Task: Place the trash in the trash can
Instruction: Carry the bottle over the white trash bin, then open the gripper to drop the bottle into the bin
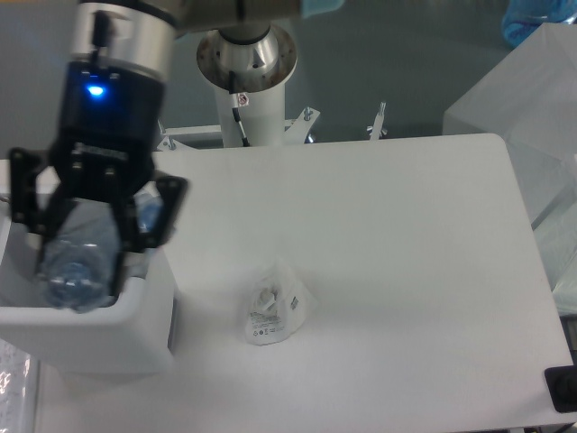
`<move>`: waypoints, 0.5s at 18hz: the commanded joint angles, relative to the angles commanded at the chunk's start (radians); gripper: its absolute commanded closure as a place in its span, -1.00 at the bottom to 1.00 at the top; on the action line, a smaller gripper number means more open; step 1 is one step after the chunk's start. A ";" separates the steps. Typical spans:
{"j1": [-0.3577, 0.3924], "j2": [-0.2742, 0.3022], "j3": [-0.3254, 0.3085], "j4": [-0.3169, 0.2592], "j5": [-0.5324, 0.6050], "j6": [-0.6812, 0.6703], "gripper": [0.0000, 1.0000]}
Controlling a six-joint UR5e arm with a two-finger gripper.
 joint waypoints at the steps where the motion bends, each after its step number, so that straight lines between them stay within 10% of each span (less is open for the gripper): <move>1: -0.003 -0.002 -0.003 0.000 0.002 -0.002 -0.25; 9: -0.066 -0.028 -0.021 0.000 0.002 0.000 -0.28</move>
